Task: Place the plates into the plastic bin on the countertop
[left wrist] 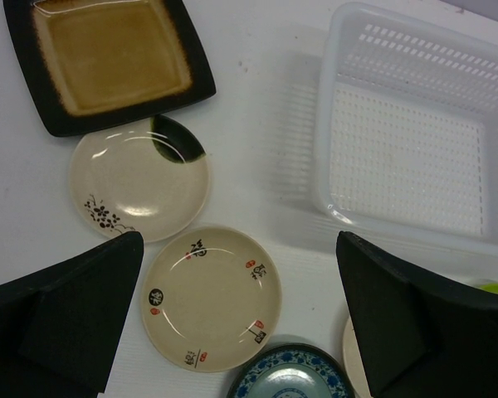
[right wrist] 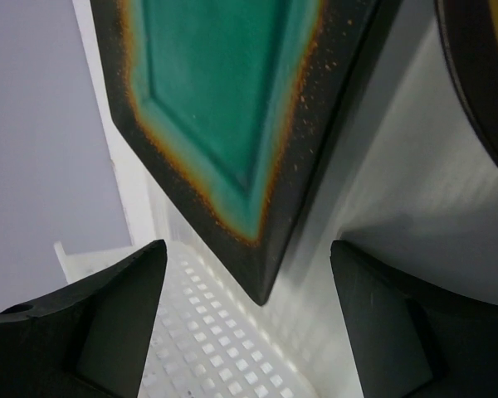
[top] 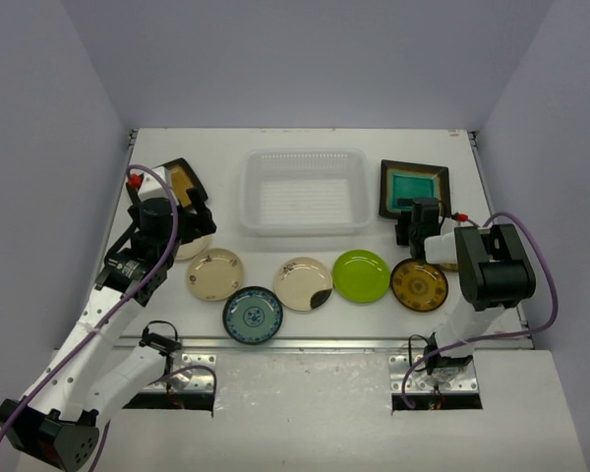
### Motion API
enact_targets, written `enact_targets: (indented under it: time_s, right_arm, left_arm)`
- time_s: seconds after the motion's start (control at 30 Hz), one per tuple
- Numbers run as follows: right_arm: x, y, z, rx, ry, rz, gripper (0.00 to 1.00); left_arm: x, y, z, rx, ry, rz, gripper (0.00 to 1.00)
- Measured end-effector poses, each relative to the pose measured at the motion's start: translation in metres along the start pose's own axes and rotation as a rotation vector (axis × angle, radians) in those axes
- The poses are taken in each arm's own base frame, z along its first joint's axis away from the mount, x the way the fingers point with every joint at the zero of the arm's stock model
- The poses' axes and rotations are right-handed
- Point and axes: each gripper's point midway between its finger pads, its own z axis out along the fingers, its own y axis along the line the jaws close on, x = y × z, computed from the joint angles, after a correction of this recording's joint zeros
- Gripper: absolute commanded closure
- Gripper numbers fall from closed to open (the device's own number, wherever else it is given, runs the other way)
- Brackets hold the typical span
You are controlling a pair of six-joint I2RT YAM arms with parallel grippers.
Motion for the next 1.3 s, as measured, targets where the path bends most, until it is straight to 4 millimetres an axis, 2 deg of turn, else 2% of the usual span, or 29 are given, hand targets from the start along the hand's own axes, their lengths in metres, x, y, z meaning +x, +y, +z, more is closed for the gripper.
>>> enact_targets:
  time_s: [0.13, 0.27, 0.33, 0.43, 0.5, 0.73, 0.9, 1.0, 1.3]
  right_arm:
    - [0.001, 0.01, 0.018, -0.019, -0.016, 0.06, 0.34]
    - [0.001, 0.011, 0.029, -0.021, -0.018, 0.109, 0.63]
    - [0.002, 0.005, 0.033, -0.004, -0.017, 0.115, 0.81]
    - [0.003, -0.004, 0.036, 0.014, -0.015, 0.129, 0.92]
    - [0.003, -0.002, 0.036, 0.006, -0.016, 0.141, 0.98]
    - [0.001, 0.008, 0.036, -0.029, 0.003, 0.135, 1.0]
    - [-0.005, 0.026, 0.031, -0.072, -0.001, 0.094, 1.0]
    - [-0.013, 0.038, 0.024, -0.09, -0.013, 0.064, 1.0]
    - [-0.044, 0.039, 0.013, -0.045, -0.033, -0.014, 1.0]
  left_arm:
    - [0.0, 0.0, 0.0, 0.002, 0.0, 0.0, 0.0]
    - [-0.001, 0.0, -0.001, 0.003, -0.004, 0.0, 0.0]
    - [-0.001, 0.0, -0.002, 0.005, -0.006, 0.0, 0.0]
    - [-0.002, 0.0, -0.002, 0.006, -0.009, -0.001, 0.0]
    - [-0.002, -0.001, -0.002, 0.007, -0.009, -0.001, 0.0]
    - [-0.002, -0.002, -0.002, 0.016, -0.006, -0.001, 0.0]
    - [-0.002, -0.003, -0.002, 0.023, -0.005, 0.001, 0.0]
    - [-0.002, -0.004, -0.002, 0.029, -0.005, 0.001, 0.0]
    - [0.0, -0.009, -0.002, 0.054, 0.001, 0.002, 0.0]
